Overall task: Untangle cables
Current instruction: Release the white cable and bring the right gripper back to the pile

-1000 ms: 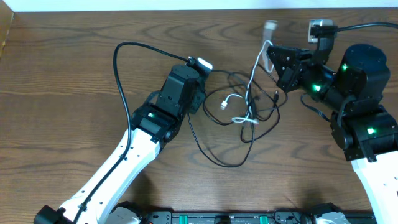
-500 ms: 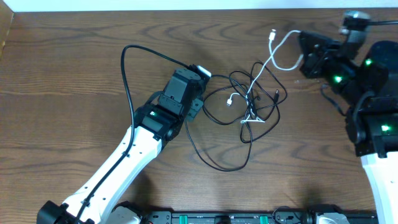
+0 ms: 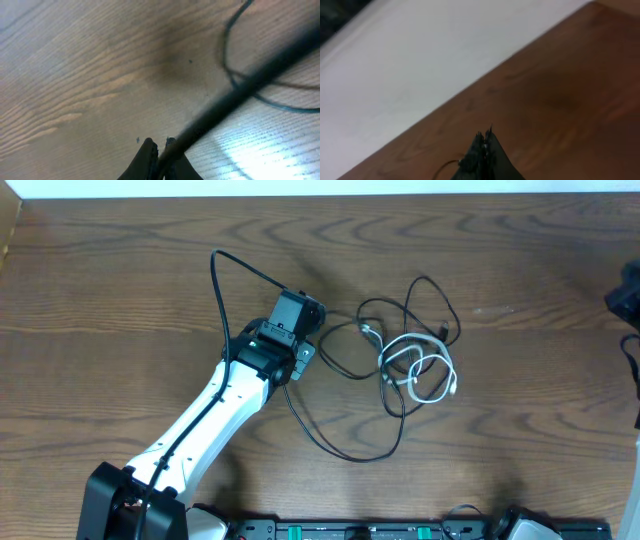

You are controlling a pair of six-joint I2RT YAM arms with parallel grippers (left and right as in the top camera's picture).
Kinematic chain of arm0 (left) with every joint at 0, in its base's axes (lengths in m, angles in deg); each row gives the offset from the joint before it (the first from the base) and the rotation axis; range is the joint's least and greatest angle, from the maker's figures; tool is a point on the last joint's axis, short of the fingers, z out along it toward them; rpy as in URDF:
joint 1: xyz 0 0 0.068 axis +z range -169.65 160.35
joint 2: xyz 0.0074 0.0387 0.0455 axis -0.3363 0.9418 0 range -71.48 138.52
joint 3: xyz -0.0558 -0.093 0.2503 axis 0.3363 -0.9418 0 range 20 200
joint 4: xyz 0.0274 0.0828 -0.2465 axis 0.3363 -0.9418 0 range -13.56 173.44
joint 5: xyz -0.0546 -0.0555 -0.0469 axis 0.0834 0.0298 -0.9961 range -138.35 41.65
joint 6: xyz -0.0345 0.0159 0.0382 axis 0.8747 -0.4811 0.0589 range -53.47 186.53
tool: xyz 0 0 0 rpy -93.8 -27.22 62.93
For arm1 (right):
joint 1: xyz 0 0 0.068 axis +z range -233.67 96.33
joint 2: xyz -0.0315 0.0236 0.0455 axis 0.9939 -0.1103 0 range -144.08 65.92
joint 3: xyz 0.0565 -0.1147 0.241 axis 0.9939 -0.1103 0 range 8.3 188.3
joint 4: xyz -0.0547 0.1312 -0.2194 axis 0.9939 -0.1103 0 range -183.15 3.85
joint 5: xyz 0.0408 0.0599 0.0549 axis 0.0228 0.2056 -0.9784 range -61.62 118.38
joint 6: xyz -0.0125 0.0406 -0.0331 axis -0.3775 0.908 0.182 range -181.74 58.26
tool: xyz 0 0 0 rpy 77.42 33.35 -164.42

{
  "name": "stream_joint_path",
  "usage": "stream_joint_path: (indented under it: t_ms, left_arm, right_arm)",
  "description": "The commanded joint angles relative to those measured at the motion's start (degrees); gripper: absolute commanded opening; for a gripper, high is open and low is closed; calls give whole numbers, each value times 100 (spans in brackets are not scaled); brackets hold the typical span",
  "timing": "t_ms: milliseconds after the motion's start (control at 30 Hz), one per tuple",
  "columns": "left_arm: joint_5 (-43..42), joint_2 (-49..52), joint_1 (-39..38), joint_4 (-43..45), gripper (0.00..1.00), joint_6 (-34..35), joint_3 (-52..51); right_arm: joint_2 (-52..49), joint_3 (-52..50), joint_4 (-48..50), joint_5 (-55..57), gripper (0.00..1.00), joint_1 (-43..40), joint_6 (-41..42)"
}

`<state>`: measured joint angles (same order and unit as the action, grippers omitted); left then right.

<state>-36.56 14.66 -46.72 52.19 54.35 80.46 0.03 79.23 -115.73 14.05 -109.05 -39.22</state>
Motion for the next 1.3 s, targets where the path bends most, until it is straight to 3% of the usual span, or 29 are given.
stream_joint_path:
  t_ms: [0,133,367,500,533,567,667,767,1067,1267]
  left_arm:
    - [74,13,17,-9,8,50,11]
    - [70,13,17,59,8,52,11]
    - [70,13,17,262,8,310,11]
    - [70,13,17,323,8,308,11]
    - [70,13,17,323,8,308,11]
    - [70,13,17,328,8,310,11]
    - [68,13,17,345,8,310,11]
    - [70,13,17,348,8,317,11]
    - [70,17,17,348,8,442,11]
    - [70,17,17,348,8,442,11]
  right_arm:
    - [-120,68,-153,1399,1,-251,-332]
    - [-374,68,-601,1086,1,-385,-332]
    - [-1268,57,-1043,-1834,1,-111,-551]
    - [-1886,57,-1102,-2310,18,538,-592]
    - [-1989,57,-1095,-2369,27,723,-595]
    - [-2111,57,-1093,-2380,56,1082,-590]
    - [-2177,57,-1093,-2374,98,1764,-590]
    - [-2177,57,-1088,-2299,99,2459,-566]
    - [-2179,57,-1088,-1128,99,3908,1746]
    - [-2240,57,-1093,-306,99,4450,2450]
